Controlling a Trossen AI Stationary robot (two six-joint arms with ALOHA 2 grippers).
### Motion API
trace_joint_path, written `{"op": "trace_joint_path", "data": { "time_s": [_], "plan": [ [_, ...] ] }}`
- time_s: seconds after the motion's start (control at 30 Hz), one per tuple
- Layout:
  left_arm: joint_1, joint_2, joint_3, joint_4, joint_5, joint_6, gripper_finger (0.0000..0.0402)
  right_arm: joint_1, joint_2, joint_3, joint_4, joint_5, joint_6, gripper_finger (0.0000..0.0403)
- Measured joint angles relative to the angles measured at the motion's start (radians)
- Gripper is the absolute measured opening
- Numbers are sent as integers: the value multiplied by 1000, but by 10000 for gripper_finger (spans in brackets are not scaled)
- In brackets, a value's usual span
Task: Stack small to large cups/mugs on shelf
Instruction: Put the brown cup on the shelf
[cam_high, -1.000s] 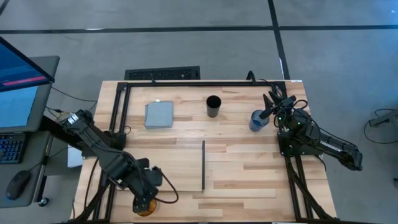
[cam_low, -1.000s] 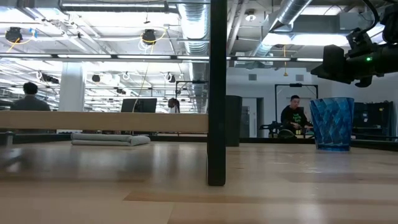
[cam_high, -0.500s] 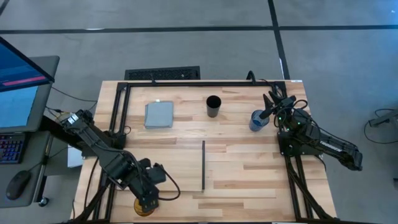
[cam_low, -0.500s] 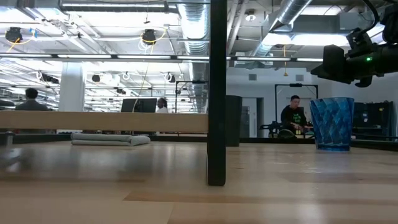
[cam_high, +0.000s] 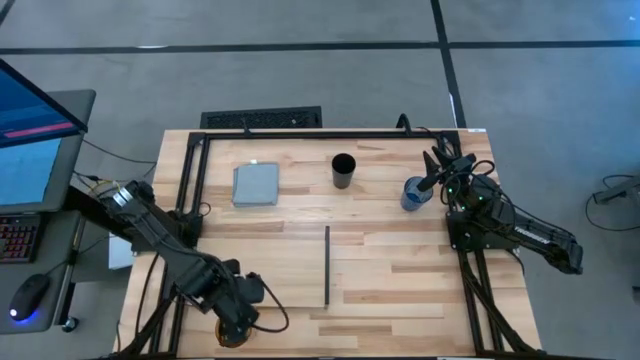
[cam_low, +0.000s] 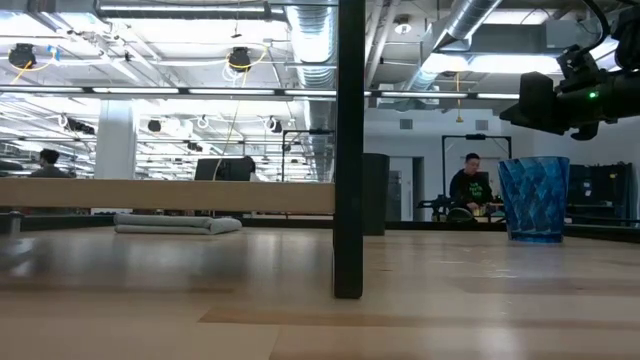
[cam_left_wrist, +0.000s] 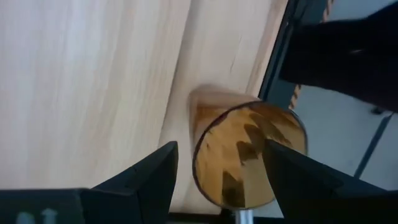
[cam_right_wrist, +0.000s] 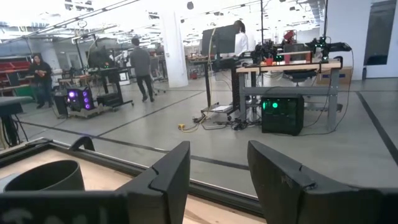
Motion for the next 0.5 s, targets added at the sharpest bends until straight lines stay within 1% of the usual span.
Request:
{"op": "trace_joint_path", "data": {
  "time_s": [0.13, 0.27, 0.43, 0.5],
  "plan": [
    [-11, 26, 0, 0, -13, 47, 227, 0, 0, 0, 0, 0, 0, 182],
    [-29, 24, 0, 1, -54, 7, 227, 0, 0, 0, 0, 0, 0, 182],
    [-34, 44, 0, 5, -52, -8, 226, 0, 0, 0, 0, 0, 0, 182],
    [-34, 64, 0, 6, -31, 0, 223, 0, 0, 0, 0, 0, 0, 182]
  ]
}}
